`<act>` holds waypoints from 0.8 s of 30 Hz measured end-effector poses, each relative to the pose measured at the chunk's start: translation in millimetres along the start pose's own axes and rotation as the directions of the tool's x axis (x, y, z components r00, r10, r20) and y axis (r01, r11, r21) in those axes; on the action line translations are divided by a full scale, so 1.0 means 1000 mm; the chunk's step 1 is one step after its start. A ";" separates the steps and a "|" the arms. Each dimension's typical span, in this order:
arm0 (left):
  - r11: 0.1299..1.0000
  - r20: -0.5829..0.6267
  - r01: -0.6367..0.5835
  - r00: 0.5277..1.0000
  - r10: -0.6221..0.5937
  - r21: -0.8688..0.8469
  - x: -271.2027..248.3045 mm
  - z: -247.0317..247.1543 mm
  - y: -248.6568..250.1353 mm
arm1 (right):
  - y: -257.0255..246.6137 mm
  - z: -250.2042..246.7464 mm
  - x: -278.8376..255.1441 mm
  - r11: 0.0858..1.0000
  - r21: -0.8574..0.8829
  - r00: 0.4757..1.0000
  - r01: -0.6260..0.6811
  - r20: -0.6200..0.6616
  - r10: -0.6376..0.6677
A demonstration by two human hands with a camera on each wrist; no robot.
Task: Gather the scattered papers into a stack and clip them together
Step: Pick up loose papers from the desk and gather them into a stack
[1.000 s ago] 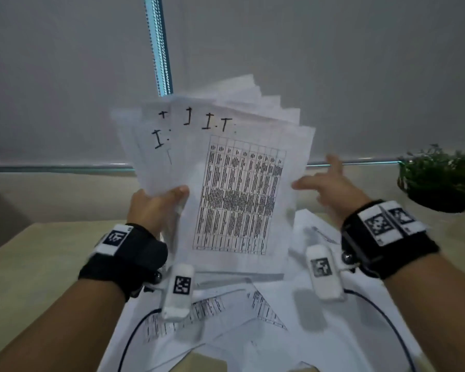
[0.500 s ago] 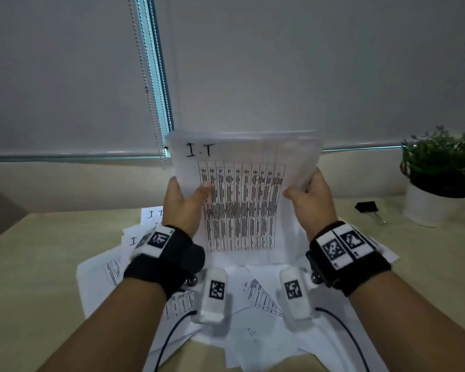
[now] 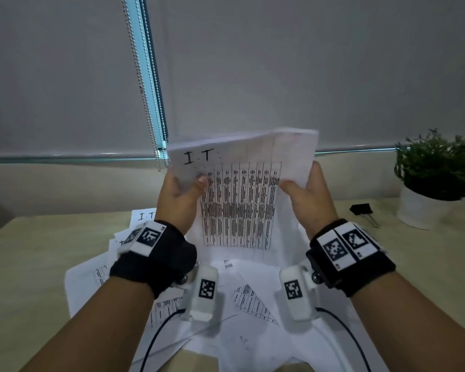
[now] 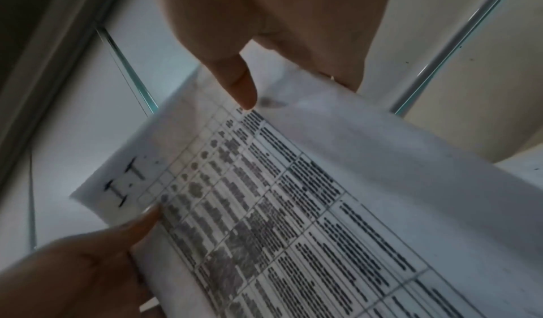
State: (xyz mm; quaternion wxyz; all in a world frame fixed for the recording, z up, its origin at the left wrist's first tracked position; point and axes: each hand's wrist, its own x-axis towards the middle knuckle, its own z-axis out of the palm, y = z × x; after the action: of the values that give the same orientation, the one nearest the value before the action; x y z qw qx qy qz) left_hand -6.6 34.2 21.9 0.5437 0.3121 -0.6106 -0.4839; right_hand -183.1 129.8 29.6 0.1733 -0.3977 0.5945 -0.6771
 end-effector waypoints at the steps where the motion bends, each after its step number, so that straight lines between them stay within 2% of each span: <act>1: 1.000 -0.012 0.001 1.000 -0.001 0.012 -0.001 0.002 0.002 | 0.001 -0.001 0.000 1.000 0.003 1.000 -0.017 -0.002 0.017; 2: 1.000 -0.032 -0.003 0.999 0.003 0.007 0.000 0.004 0.003 | 0.002 -0.003 0.000 0.999 0.018 0.999 -0.030 -0.040 0.031; 4: 0.999 -0.078 -0.014 0.997 0.011 -0.036 0.002 0.003 0.007 | 0.010 -0.011 -0.001 0.993 0.095 0.971 -0.075 -0.218 0.094; 6: 0.994 -0.126 -0.011 0.992 -0.003 -0.110 0.006 0.001 0.009 | 0.025 -0.015 -0.012 0.946 0.254 0.892 -0.200 -0.351 0.283; 7: 0.987 -0.136 -0.004 0.991 -0.018 -0.158 0.006 0.000 0.010 | 0.037 -0.013 -0.020 0.901 0.322 0.851 -0.292 -0.342 0.398; 9: 0.967 -0.127 0.014 0.991 -0.048 -0.254 0.004 0.000 0.010 | 0.058 -0.003 -0.036 0.781 0.447 0.787 -0.436 -0.232 0.572; 11: 0.949 -0.124 0.047 0.988 -0.090 -0.311 -0.002 0.002 0.009 | 0.070 0.005 -0.041 0.676 0.568 0.760 -0.469 -0.130 0.637; 13: 0.934 -0.100 0.100 0.985 -0.143 -0.344 -0.008 0.001 0.006 | 0.067 0.005 -0.039 0.609 0.658 0.802 -0.443 -0.012 0.597; 14: 0.922 -0.057 0.129 0.985 -0.160 -0.366 -0.011 -0.001 0.001 | 0.063 0.003 -0.037 0.613 0.670 0.837 -0.418 0.022 0.546; 16: 0.940 0.019 0.177 0.984 -0.179 -0.290 -0.017 -0.005 -0.006 | 0.054 -0.005 -0.032 0.708 0.635 0.909 -0.309 -0.023 0.417; 18: 0.975 -0.037 0.156 0.986 -0.164 -0.158 -0.014 -0.017 -0.013 | 0.041 -0.015 -0.024 0.807 0.564 0.955 -0.175 -0.103 0.280; 21: 0.989 -0.144 0.113 0.982 -0.126 -0.094 -0.004 -0.040 -0.019 | 0.022 -0.033 -0.014 0.890 0.452 0.977 -0.063 -0.153 0.147; 22: 0.994 -0.136 0.106 0.985 -0.108 -0.022 -0.002 -0.043 -0.020 | 0.017 -0.038 -0.012 0.911 0.408 0.982 -0.054 -0.144 0.123; 24: 0.992 -0.046 0.104 0.994 -0.101 0.068 -0.003 -0.043 -0.021 | 0.012 -0.044 -0.010 0.945 0.324 0.992 -0.044 -0.098 0.080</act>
State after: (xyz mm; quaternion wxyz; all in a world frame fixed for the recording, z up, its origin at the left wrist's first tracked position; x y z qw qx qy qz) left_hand 32.2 18.6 -1.2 0.5196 0.3720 -0.5988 -0.4828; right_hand -212.4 162.9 15.6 0.2239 -0.3074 0.4971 -0.7799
